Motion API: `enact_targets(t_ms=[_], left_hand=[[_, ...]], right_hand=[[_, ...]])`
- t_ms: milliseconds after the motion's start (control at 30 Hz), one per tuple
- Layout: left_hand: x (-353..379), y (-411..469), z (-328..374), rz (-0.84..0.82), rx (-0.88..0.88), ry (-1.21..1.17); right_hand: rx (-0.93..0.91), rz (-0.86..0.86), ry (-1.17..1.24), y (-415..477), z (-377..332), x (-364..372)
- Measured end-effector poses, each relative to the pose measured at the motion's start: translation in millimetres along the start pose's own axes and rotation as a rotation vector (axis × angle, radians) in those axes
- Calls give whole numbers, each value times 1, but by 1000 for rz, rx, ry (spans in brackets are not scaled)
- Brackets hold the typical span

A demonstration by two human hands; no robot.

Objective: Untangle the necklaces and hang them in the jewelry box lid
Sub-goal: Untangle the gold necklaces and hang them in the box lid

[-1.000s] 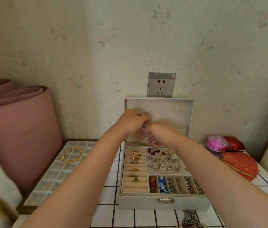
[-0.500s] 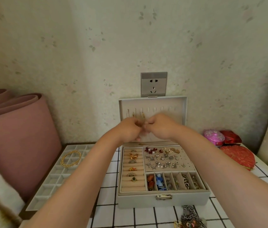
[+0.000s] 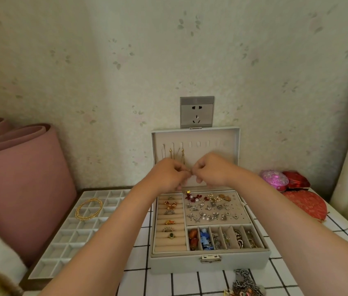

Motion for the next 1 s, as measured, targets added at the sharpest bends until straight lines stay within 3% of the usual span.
enact_targets(t_ms=[133, 300, 400, 567, 733, 1000], left_hand=[[-7, 1, 5, 83, 88, 93], [-13, 2, 10, 110, 136, 89], [-16, 1, 13, 151, 174, 138], [-21, 2, 13, 298, 211, 418], [-14, 2, 7, 292, 155, 641], [-8, -3, 1, 289, 162, 756]], right_hand=[[-67, -60, 130, -5, -3, 19], [-50, 58, 297, -1, 1, 24], [-58, 98, 266, 2, 1, 17], [-141, 266, 205, 7, -4, -4], [-210, 419, 280, 12, -10, -12], [-232, 409, 139, 17, -9, 7]])
Point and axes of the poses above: each hand's wrist, its own y-axis towards the middle knuckle, its own x-axis out of the palm, z = x × y, the point moved 5 cm from there along y, towards the middle knuckle, and after that the axes turned 11 degrees about -x, right-handed, at the moved point
